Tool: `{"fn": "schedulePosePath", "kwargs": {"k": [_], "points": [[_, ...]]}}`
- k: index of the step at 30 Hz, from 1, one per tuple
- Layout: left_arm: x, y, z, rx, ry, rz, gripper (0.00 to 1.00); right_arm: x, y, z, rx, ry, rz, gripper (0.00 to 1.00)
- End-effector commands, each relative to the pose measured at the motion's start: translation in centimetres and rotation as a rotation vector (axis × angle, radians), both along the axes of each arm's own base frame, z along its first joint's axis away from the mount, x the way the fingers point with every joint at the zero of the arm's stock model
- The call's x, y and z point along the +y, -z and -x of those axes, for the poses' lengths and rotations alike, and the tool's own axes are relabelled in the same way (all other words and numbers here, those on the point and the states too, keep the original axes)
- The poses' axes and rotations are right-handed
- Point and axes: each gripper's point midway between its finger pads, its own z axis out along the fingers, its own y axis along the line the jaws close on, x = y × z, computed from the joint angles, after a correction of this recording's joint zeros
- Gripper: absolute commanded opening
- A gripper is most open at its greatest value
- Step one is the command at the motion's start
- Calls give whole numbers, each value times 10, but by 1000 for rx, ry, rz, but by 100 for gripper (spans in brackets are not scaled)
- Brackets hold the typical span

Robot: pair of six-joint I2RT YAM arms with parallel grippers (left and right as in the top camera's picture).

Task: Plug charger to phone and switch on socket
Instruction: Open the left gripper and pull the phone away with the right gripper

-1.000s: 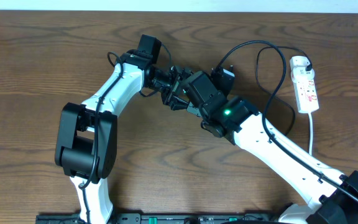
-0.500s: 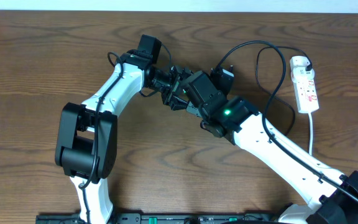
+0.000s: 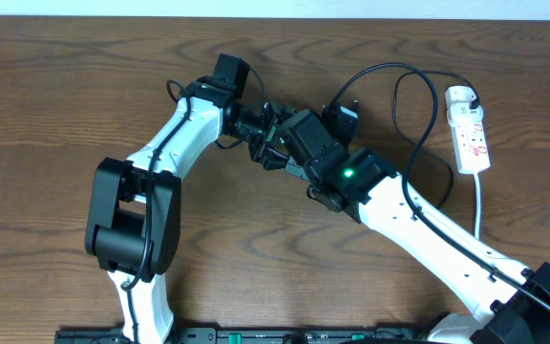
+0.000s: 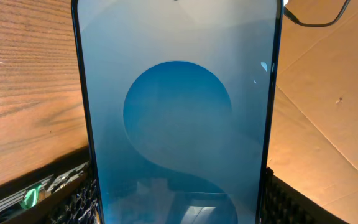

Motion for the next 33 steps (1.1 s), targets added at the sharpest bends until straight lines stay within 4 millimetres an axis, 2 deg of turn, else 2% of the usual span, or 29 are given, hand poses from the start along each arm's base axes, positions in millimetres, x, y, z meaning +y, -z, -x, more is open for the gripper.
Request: {"fn": "schedulePosePath", "kwargs": {"k": [1,5,10,15,19,23,26,28,31,33], "points": [[0,-17,2,-5,4,49,74,0,-4,-3,-15,7,12,1],[9,-13,-5,-15,-24,22,87,-1,-10,-3,-29,-9,15,1],[26,-15,-23,-52,-74,33,95,-4,-29,-1,-71,-39,4,1],[48,-19,-38,-66,-129,46,96,-17,-60,7,-111,-30,-49,1],[61,-30,-43,-75,-156,80,97,-34,-85,15,-128,-19,-122,1],[74,-49,-47,-133,-170,116,97,-56,-105,20,-148,13,-175,1],[84,-69,-47,-229,-172,131,97,-69,-112,22,-147,32,-208,1],[91,-85,-46,-306,-171,136,97,-71,-110,24,-134,22,-234,1],[99,-110,-42,-435,-165,140,97,-68,-96,26,-97,0,-282,1],[103,-127,-37,-541,-150,141,97,-54,-84,24,-82,-52,-362,1]]}}
